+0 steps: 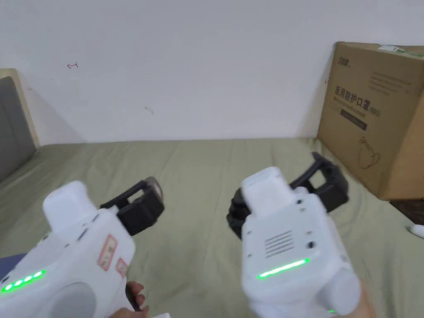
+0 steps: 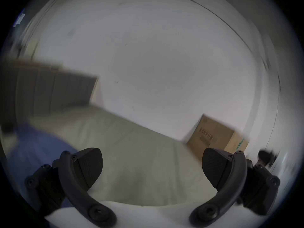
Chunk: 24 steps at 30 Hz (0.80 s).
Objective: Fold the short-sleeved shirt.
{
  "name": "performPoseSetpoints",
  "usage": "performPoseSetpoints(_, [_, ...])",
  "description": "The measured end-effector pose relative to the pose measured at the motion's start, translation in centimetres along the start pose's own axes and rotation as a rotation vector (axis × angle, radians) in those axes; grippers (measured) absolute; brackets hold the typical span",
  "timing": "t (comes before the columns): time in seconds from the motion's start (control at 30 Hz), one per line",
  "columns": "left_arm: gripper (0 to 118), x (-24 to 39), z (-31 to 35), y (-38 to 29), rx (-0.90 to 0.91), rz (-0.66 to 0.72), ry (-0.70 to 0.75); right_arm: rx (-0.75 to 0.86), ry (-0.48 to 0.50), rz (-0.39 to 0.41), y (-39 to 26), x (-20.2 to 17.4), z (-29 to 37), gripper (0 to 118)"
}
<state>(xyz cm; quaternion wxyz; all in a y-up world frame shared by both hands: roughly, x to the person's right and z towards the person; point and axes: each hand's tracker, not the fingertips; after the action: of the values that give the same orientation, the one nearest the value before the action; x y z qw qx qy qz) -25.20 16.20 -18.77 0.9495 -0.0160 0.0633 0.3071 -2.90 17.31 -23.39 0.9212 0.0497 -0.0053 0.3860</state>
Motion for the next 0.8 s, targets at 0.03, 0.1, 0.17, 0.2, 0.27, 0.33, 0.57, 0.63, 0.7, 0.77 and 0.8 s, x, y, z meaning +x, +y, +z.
performPoseSetpoints(0.03, [118,-1.8,-0.2,-0.8,-0.030,0.150,0.006,0.020,-0.016,0.172,0.0,-1.6,0.4,118])
performPoseSetpoints(0.1, [118,-5.1,-0.4,-2.8,-0.067,0.392,0.021,0.067,0.021,0.457,-0.6,-4.2,1.0,118])
performPoseSetpoints(0.17, [118,-7.0,-0.2,-5.0,-0.053,0.545,0.084,0.108,0.065,0.680,-2.0,-6.7,1.6,118])
performPoseSetpoints(0.2, [118,-7.2,0.0,-5.4,-0.068,0.551,0.106,0.128,0.039,0.719,-2.5,-7.7,1.7,118])
performPoseSetpoints(0.27, [118,-6.7,-0.2,-5.3,-0.065,0.451,0.108,0.087,0.098,0.677,-2.6,-8.3,1.7,118])
performPoseSetpoints(0.33, [118,-5.8,-0.6,-3.8,-0.073,0.329,0.121,0.029,0.136,0.438,-1.9,-6.9,1.4,118])
performPoseSetpoints(0.57, [118,5.0,-0.4,0.8,0.024,-0.565,0.051,-0.185,0.150,-0.798,-1.9,5.2,-1.9,118])
performPoseSetpoints(0.63, [118,7.2,-0.2,-0.3,-0.001,-0.774,0.054,-0.241,0.027,-0.977,-4.6,5.8,-1.9,118])
performPoseSetpoints(0.7, [118,7.8,-0.5,-1.4,-0.052,-0.753,0.036,-0.373,-0.107,-0.953,-6.8,5.0,-1.8,118])
performPoseSetpoints(0.77, [118,7.2,-0.7,-2.1,-0.089,-0.713,0.017,-0.414,-0.048,-0.947,-8.5,4.7,-1.7,118])
performPoseSetpoints(0.8, [118,7.0,-0.6,-2.5,-0.076,-0.714,0.036,-0.390,-0.022,-0.942,-9.0,4.8,-1.4,118])
